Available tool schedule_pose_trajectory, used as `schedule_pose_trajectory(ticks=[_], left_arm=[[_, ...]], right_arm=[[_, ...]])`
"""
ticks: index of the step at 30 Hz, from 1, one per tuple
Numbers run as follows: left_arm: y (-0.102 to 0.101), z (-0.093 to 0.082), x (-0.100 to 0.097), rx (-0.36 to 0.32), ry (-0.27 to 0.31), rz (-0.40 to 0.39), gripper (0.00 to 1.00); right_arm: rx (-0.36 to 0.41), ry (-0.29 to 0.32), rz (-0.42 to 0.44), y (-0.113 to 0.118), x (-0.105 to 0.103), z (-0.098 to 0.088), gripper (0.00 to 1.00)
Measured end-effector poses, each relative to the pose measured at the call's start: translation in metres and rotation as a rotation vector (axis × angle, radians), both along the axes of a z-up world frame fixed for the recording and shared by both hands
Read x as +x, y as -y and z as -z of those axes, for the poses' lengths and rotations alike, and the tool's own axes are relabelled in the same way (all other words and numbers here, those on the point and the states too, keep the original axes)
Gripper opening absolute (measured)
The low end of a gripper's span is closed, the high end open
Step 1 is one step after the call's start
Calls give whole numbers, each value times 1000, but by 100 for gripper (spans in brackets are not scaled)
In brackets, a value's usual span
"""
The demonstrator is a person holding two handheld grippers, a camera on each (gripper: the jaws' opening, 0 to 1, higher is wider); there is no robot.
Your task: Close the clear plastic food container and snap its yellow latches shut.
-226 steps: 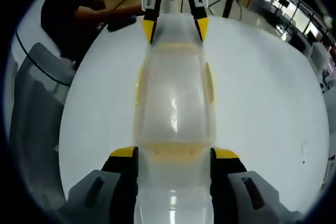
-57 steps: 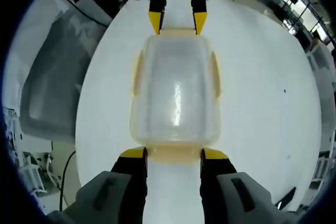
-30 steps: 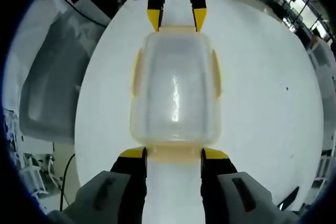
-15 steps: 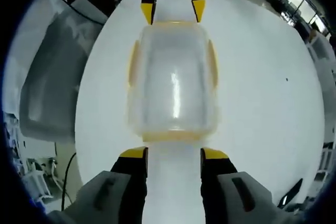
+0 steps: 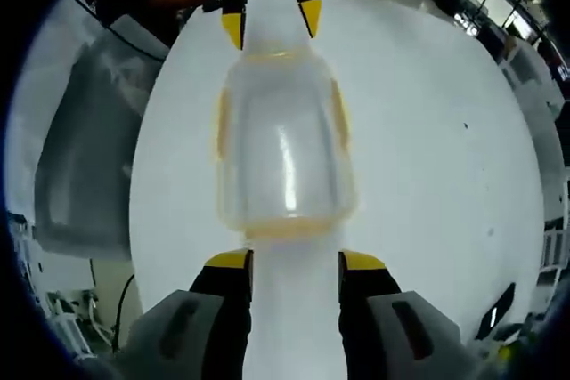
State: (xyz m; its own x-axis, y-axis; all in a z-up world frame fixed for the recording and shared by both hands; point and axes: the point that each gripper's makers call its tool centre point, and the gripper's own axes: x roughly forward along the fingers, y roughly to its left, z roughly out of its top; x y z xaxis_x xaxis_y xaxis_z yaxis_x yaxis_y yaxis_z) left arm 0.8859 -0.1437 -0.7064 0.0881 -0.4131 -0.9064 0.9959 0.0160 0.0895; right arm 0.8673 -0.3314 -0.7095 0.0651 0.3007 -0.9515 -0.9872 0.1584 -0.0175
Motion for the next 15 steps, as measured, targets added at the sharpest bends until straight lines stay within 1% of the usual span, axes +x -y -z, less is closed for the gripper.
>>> schedule_pose_trajectory(ticks=[2,3,6,7,8,11,12,13,15], left_arm=[[-1,-4,1,-10,13,-28,42],[-1,-7,2,-22,15,-64,42],[-1,-13,5,-61,23,-131,41],[-2,-15,6,-75,27,-168,41],[-3,-16,6,-81,27,-191,40],[-4,-15,7,-99,38,-249,40],[-4,-14,7,-113,35,-291,40],[-3,-13,7,-127,35,-322,40],[-2,-12,7,-153,33,-371,40]], right_arm=[[25,21,32,-2,1,-3,35],[39,34,55,-4,2,-4,35],[70,63,107,-5,2,-7,34],[77,74,125,-5,2,-8,34],[81,81,132,-5,2,-8,34],[111,101,188,-6,0,-9,34],[129,111,213,-7,-1,-9,34],[143,118,227,-8,-1,-10,34],[181,133,284,-11,-2,-11,34]])
